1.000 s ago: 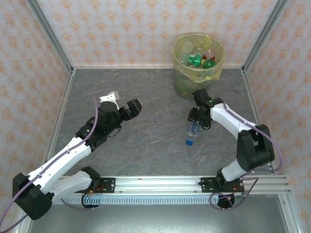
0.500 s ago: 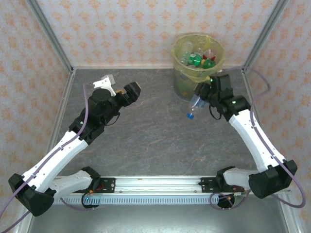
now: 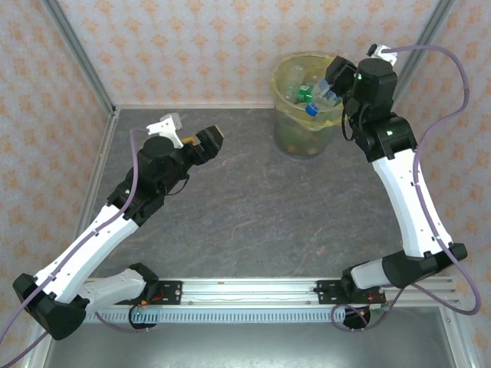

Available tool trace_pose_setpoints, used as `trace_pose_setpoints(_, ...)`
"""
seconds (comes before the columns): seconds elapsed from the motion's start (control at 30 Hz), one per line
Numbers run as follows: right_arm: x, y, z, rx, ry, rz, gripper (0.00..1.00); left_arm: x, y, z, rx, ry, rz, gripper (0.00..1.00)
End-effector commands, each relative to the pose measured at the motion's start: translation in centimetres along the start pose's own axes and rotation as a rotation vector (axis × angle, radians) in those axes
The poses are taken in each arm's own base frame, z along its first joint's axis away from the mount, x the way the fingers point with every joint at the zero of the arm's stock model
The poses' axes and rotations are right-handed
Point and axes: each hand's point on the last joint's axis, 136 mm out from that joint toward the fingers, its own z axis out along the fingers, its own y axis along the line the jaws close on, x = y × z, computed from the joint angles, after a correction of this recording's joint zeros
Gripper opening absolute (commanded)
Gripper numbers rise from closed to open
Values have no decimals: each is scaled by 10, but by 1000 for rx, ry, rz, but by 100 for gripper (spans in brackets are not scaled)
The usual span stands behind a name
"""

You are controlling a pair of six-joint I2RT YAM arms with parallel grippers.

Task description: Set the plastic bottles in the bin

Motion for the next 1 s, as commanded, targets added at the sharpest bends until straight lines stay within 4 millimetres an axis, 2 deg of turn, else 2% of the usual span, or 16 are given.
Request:
trace_pose_setpoints(0.0,-28,-5,16,79,-149,-54,50,-19,-17,-16,57,-44,14,99)
trace_pose_setpoints(0.23,-24,-4,62,139,-211,-118,51,-24,-11,-24,43,-81,-16,99)
trace_pose_setpoints(0.53,-10,-4,131,209,-221,-163,51,-22,-5,-23,26,-91,-40,99)
trace_pose_setpoints(0.7,-3,-16,162,226,-219,-159,50,-24,1,-26,4,-108,-42,99)
trace_pose_setpoints(0.83,9,-26,186,246,-205,-173,50,-25,5,-28,-18,-117,-41,99)
trace_pose_setpoints(0.97,18,-38,204,270,-207,-179,50,-26,9,-29,-37,-123,-38,99)
